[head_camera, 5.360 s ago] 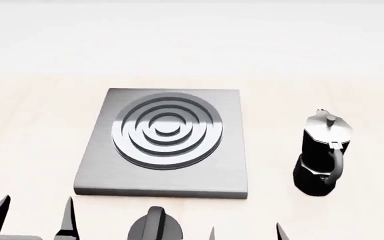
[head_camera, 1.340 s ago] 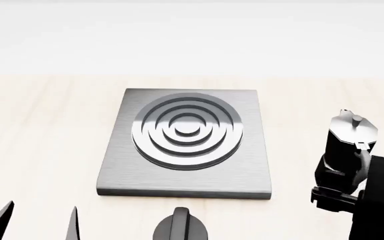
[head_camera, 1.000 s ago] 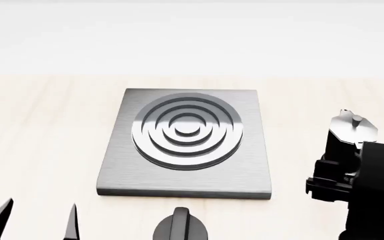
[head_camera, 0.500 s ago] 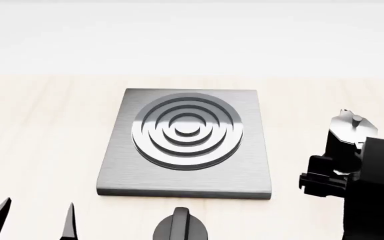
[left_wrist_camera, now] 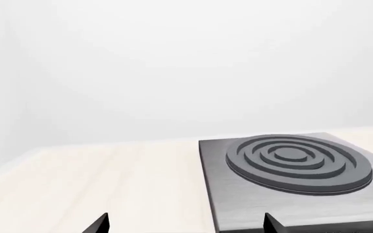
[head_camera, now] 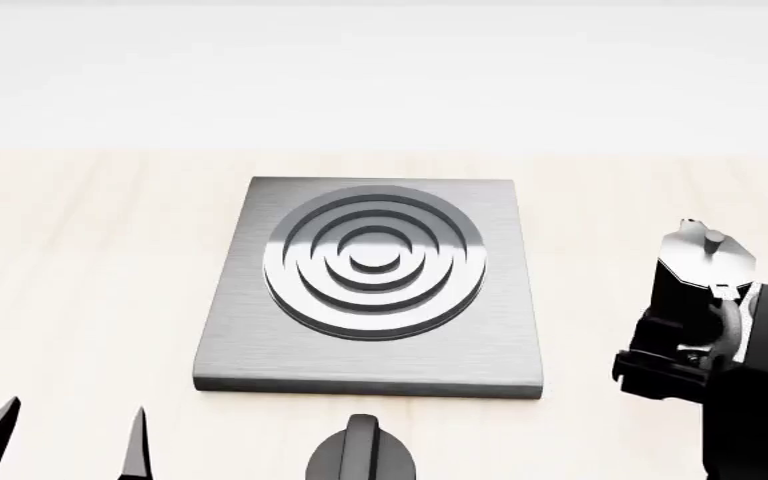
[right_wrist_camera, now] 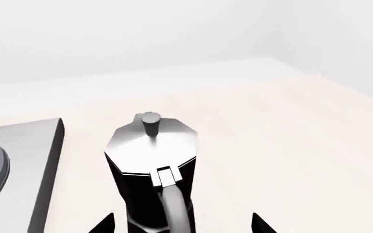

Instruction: Put the moka pot on the stove.

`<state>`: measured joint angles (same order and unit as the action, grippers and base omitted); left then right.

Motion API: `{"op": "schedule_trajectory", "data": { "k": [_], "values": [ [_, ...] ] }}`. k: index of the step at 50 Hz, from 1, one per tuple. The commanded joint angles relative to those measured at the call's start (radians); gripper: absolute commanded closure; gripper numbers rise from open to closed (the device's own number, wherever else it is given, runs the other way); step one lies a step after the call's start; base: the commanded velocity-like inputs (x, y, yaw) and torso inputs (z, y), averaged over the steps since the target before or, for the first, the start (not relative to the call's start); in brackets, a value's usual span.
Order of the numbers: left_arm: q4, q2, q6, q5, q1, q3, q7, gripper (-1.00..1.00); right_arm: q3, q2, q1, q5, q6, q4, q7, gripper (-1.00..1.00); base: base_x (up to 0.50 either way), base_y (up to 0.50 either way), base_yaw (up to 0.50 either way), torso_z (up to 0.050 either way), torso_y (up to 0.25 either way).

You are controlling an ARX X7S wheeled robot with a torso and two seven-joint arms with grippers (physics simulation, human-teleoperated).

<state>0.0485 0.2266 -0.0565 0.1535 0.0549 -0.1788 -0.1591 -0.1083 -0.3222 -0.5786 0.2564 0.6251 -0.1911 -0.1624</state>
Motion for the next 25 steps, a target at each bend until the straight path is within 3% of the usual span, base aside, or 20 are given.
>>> {"op": "schedule_trajectory", "data": {
  "k": [1,25],
  "values": [
    [0.002,0.0,-0.006,0.023,-0.003,0.012,0.003,-1.0,-0.01,-0.01,-0.042,0.005,-0.055,-0.122,0.05,-1.0,0.0,0.0,0.0,0.0,0.0],
    [-0.021,0.012,-0.026,0.033,0.009,0.006,-0.001,-1.0,0.023,-0.01,-0.154,-0.012,-0.18,-0.422,0.12,-1.0,0.0,0.0,0.0,0.0,0.0]
  ]
}}
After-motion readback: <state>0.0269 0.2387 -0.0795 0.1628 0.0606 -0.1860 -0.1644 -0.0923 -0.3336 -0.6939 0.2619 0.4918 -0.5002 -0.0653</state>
